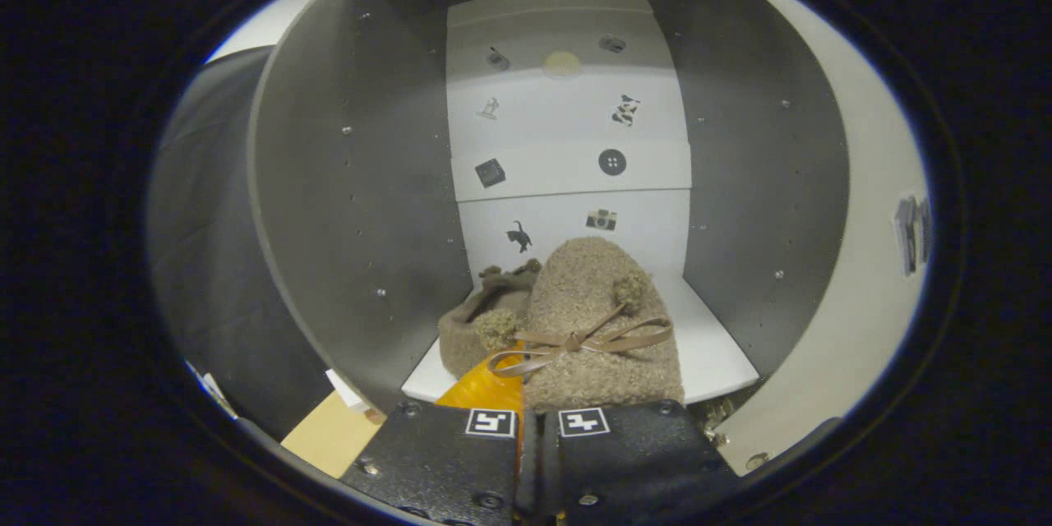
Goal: Open the shoe cabinet door, grab the shoes and put them into the shoe cabinet, then close the shoe cabinet door.
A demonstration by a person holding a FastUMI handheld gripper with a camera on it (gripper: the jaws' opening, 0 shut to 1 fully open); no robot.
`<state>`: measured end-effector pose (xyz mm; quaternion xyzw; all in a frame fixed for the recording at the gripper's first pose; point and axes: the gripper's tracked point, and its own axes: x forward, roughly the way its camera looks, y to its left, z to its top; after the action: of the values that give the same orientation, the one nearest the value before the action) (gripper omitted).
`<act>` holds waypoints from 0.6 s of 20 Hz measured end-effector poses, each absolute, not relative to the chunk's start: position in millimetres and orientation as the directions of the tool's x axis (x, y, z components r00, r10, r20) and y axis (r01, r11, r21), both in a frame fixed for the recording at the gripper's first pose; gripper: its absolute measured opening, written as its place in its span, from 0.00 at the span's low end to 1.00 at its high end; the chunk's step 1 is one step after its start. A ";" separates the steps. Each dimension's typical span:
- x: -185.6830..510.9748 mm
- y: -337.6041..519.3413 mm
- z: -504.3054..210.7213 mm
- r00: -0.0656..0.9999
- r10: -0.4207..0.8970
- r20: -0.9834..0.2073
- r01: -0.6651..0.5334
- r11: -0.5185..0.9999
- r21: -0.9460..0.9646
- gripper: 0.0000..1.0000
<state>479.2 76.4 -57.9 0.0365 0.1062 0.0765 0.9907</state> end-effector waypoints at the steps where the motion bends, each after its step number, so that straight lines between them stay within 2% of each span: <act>1: 489.0 78.1 -55.0 0.966 0.159 -0.206 -0.143 0.986 0.089 0.07; 12: 594.4 65.2 -49.1 0.965 0.102 -0.241 -0.087 0.994 0.073 0.06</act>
<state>594.4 65.2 -49.1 0.0309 0.1229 0.0477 0.9908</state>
